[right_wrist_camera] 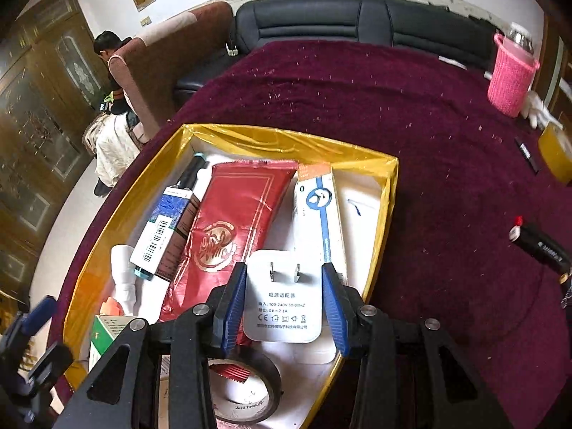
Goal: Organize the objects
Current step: 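Carry the charger and orange-capped bottle into the tray and open both tools, then move both open tools back toward the clear pouch and black markers, then grasp the clear zippered pouch with the right tool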
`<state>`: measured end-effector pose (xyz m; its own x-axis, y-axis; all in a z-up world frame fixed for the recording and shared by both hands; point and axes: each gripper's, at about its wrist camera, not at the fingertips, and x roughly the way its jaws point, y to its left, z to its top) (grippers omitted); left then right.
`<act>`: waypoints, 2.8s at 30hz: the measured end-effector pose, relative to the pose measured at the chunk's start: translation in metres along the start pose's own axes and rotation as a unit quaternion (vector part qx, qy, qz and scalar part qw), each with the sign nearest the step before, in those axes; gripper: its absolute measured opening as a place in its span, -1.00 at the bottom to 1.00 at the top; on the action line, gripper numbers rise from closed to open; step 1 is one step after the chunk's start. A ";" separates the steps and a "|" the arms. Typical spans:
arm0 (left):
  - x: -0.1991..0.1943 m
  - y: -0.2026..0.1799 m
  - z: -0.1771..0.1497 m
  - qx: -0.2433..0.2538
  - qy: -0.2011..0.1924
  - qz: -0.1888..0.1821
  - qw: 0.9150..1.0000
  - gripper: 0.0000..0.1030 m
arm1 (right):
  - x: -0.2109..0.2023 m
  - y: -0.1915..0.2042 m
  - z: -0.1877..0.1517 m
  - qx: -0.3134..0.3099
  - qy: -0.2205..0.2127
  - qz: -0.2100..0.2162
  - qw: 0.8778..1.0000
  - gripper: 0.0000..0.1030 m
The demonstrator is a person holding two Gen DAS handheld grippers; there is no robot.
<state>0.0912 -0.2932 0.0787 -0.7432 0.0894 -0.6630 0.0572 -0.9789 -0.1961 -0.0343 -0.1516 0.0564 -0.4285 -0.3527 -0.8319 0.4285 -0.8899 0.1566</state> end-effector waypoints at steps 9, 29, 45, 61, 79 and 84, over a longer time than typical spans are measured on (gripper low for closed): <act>-0.025 -0.005 -0.005 -0.021 -0.018 0.007 1.000 0.71 | -0.062 0.006 -0.012 -0.017 -0.077 -0.021 0.997 0.68; -0.053 -0.094 -0.024 0.019 -0.020 -0.013 1.000 0.79 | -0.172 -0.049 -0.090 -0.025 -0.202 -0.136 0.970 0.98; -0.046 -0.174 -0.042 0.103 0.005 -0.039 0.994 0.79 | -0.198 -0.100 -0.119 0.012 -0.215 -0.157 0.964 1.00; -0.023 -0.195 -0.047 0.114 0.037 -0.046 0.992 0.79 | -0.187 -0.126 -0.121 0.029 -0.200 -0.159 0.966 1.00; 0.009 -0.225 -0.057 0.140 0.081 -0.056 0.985 0.79 | -0.175 -0.183 -0.122 0.086 -0.171 -0.130 0.973 0.99; 0.014 -0.230 -0.061 0.154 0.087 -0.065 0.982 0.79 | -0.201 -0.275 -0.132 0.184 -0.182 -0.131 0.957 0.99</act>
<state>0.1081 -0.0551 0.0705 -0.6050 0.2211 -0.7649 -0.2542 -0.9640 -0.0776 0.0387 0.2016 0.1101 -0.7597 -0.1205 -0.6390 -0.0129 -0.9797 0.2002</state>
